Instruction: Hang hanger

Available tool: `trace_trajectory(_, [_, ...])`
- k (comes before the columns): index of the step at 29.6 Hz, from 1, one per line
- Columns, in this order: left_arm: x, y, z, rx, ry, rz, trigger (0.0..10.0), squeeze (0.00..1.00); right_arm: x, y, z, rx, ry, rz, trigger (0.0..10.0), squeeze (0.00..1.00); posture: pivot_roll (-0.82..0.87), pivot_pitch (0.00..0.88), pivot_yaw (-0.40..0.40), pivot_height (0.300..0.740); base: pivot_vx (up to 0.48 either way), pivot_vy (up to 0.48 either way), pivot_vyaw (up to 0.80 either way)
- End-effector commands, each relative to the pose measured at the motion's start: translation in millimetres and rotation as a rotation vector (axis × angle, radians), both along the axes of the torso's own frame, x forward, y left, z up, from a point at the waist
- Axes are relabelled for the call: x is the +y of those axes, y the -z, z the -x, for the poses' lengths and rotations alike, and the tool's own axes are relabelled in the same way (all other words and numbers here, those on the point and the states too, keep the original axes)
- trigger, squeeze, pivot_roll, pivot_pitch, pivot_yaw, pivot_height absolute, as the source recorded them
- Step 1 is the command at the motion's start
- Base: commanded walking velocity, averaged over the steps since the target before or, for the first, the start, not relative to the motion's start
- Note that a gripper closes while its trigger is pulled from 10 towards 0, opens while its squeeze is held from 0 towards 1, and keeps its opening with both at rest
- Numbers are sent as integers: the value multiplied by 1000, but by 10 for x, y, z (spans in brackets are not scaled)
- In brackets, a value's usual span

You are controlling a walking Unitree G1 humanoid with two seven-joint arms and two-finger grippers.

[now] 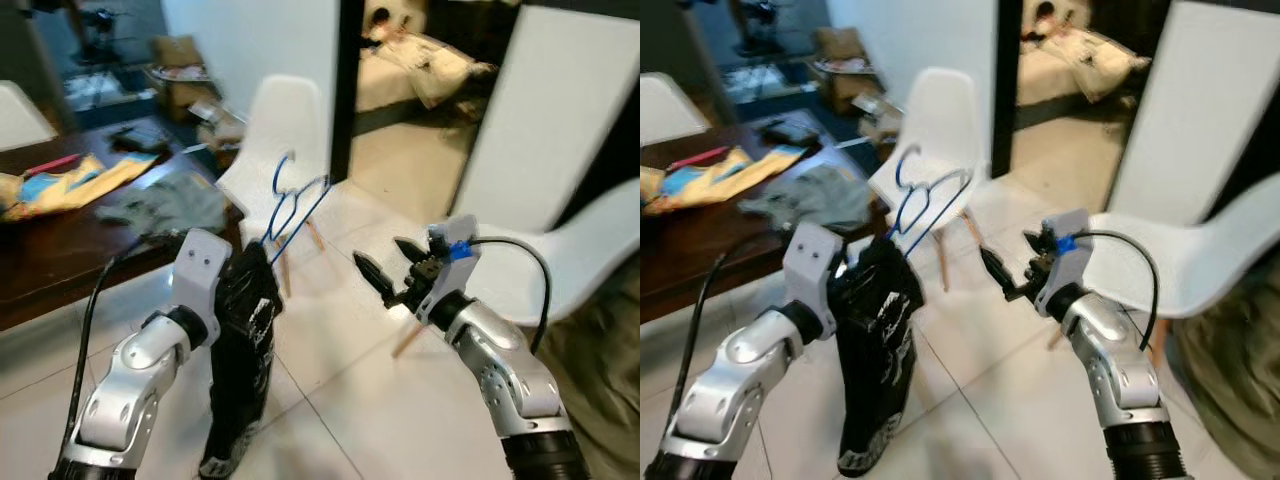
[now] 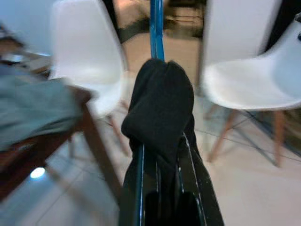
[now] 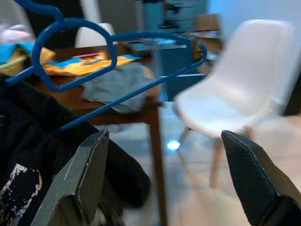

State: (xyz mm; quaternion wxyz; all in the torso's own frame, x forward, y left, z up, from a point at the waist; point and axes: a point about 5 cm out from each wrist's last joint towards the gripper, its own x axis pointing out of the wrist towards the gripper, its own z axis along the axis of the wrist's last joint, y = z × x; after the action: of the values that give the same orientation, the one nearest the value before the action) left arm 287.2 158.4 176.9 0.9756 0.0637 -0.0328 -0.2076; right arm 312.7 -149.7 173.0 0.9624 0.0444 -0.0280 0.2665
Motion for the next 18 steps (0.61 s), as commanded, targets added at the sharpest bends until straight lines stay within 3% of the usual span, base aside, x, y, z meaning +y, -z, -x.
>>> trace_trajectory(1, [36, -172, -4, -62, 4, 1, 10000, 0, 61, -17, -5, -10, -24, -7, 10000, 0, 19, 0, -33, 740, 480, 0, 794])
trace_trajectory(3, [34, -221, -3, -76, 10, 7, 10000, 0, 55, -33, -9, -23, -14, -17, 10000, 0, 19, 0, -33, 740, 480, 0, 791])
trace_trajectory(4, [1, -332, 11, -105, 43, 18, 10000, 0, 39, -69, -12, -32, -8, -81, 10000, 0, 19, 0, -33, 740, 480, 0, 0])
trace_trajectory(7, [-60, -430, 38, -127, 103, 35, 10000, 0, 34, -103, -10, -40, -17, -116, 10000, 0, 23, 0, -36, 740, 480, 0, 0])
trace_trajectory(9, [-161, -732, 180, -203, 292, 136, 10000, 0, 38, -182, 8, -66, -45, -184, 10000, 0, 23, 0, -37, 740, 364, 0, 0])
trace_trajectory(11, [-161, -732, 180, -203, 292, 136, 10000, 0, 38, -182, 8, -66, -45, -184, 10000, 0, 23, 0, -37, 740, 364, 0, 0])
trace_trajectory(12, [-182, -883, 281, -244, 401, 168, 10000, 0, 37, -220, 17, -78, -56, -216, 10000, 0, 22, 0, -36, 740, 356, 0, 0])
trace_trajectory(13, [-146, -1028, 362, -290, 474, 172, 10000, 0, 33, -258, 23, -89, -67, -244, 10000, 0, 21, 0, -36, 740, 349, 0, 0])
trace_trajectory(14, [-146, -1028, 362, -290, 474, 172, 10000, 0, 33, -258, 23, -89, -67, -244, 10000, 0, 21, 0, -36, 740, 349, 0, 0])
trace_trajectory(16, [59, -1251, 414, -361, 486, 128, 10000, 0, 26, -303, 23, -101, -78, -273, 10000, 0, 26, 0, -40, 740, 330, 0, 0])
trace_trajectory(18, [155, -1313, 416, -377, 466, 108, 10000, 0, 23, -308, 22, -102, -80, -275, 10000, 0, 26, 0, -40, 740, 330, 0, 0])
